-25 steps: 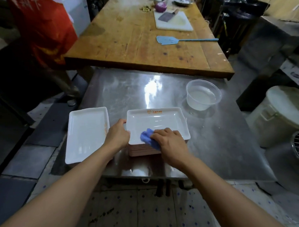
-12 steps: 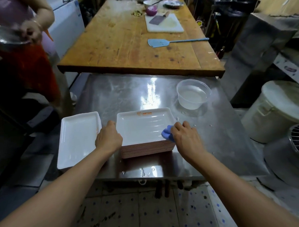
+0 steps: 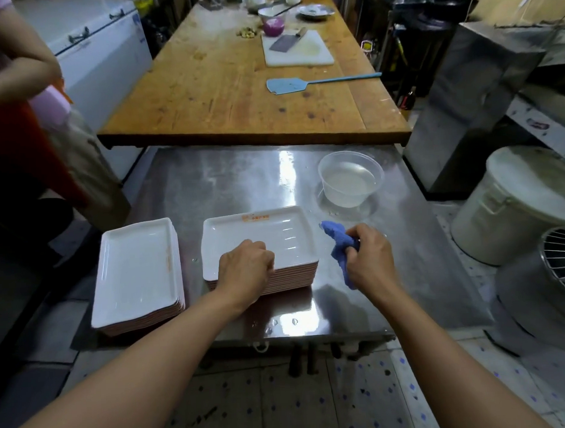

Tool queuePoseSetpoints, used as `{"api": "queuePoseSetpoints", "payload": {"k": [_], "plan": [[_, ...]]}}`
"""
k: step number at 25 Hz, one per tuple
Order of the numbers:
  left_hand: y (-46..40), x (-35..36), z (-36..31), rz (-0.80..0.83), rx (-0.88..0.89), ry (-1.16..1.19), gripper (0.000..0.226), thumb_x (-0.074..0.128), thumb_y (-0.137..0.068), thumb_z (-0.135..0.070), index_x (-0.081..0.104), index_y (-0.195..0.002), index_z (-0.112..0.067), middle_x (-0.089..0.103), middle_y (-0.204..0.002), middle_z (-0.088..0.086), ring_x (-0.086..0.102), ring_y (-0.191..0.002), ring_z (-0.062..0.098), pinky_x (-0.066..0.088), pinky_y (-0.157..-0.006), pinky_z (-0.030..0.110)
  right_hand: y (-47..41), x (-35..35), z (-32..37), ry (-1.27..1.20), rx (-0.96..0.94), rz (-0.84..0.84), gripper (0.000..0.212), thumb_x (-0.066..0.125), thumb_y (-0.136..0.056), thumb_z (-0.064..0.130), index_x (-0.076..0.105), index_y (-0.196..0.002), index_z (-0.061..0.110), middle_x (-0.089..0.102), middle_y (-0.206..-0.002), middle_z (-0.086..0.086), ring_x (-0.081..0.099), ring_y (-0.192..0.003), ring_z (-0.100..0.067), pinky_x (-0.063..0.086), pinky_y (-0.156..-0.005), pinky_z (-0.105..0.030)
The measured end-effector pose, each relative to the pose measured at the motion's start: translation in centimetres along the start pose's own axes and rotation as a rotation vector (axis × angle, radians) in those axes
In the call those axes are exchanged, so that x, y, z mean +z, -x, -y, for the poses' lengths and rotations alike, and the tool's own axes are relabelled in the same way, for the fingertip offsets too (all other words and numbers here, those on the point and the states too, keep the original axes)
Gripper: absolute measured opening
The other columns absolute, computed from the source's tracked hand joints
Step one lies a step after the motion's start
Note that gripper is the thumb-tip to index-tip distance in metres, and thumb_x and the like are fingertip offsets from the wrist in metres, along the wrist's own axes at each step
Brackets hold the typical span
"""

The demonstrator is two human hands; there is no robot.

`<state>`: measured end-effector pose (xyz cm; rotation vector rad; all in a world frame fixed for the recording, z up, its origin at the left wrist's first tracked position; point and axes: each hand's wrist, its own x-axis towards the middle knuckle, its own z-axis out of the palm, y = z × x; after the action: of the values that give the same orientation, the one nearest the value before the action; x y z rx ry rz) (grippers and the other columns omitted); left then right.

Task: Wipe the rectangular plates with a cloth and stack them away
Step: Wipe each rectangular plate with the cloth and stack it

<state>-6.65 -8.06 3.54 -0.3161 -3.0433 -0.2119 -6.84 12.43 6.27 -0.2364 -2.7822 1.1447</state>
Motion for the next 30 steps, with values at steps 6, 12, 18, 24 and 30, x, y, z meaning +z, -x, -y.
{"api": "queuePoseSetpoints", "payload": {"k": [6, 12, 18, 24, 30], "plan": [[1.5, -1.4, 0.1, -0.204, 0.114, 0.068, 0.013, 0.071, -0.074, -0.007, 0.059, -0.071, -0.010, 0.056, -0.070, 0.003, 0.055, -0.068, 0.025, 0.027, -0.047, 0.027, 0.8, -0.5, 0.0, -0.035, 0.028, -0.011, 0.009, 0.050, -0.085, 0.001, 0.059, -0.088, 0.004, 0.059, -0.089, -0.008, 0.056, -0.083, -0.024, 0.049, -0.075, -0.041], [0.2, -4.5, 0.0, -0.337, 0.097, 0.034, 0.014, 0.071, -0.078, -0.008, 0.057, -0.075, -0.007, 0.057, -0.054, 0.008, 0.052, -0.044, 0.032, 0.030, -0.043, 0.030, 1.3, -1.2, 1.7, -0.083, 0.014, -0.044, 0.009, 0.052, -0.088, 0.006, 0.059, -0.091, 0.008, 0.059, -0.088, -0.005, 0.059, -0.081, -0.023, 0.053, -0.075, -0.044], [0.5, -10.0, 1.0, -0.496, 0.007, 0.275, 0.011, 0.052, -0.093, -0.024, 0.054, -0.091, -0.013, 0.063, -0.068, 0.007, 0.058, -0.059, 0.034, 0.033, -0.053, 0.030, 1.1, -3.1, 6.4, -0.138, -0.157, -0.187, 0.010, 0.052, -0.087, 0.003, 0.059, -0.095, 0.006, 0.059, -0.094, -0.009, 0.057, -0.088, -0.025, 0.050, -0.079, -0.047], [2.7, -15.1, 2.1, -0.572, -0.134, 0.732, 0.009, 0.053, -0.093, -0.017, 0.055, -0.086, -0.012, 0.060, -0.073, -0.002, 0.058, -0.072, 0.022, 0.046, -0.065, 0.036, 2.0, -4.8, 14.8, -0.284, -0.446, -0.329, 0.017, 0.057, -0.084, 0.002, 0.060, -0.097, 0.012, 0.059, -0.096, -0.001, 0.052, -0.096, -0.021, 0.043, -0.082, -0.031], [4.5, -17.9, 2.0, -0.601, -0.193, 0.928, 0.019, 0.055, -0.091, -0.015, 0.052, -0.075, -0.024, 0.059, -0.069, -0.008, 0.055, -0.067, 0.009, 0.042, -0.062, 0.022, 3.4, -3.7, 20.7, -0.281, -0.729, -0.188, 0.040, 0.052, -0.078, -0.004, 0.052, -0.117, 0.005, 0.048, -0.134, -0.011, 0.048, -0.116, -0.025, 0.038, -0.095, -0.032]]}}
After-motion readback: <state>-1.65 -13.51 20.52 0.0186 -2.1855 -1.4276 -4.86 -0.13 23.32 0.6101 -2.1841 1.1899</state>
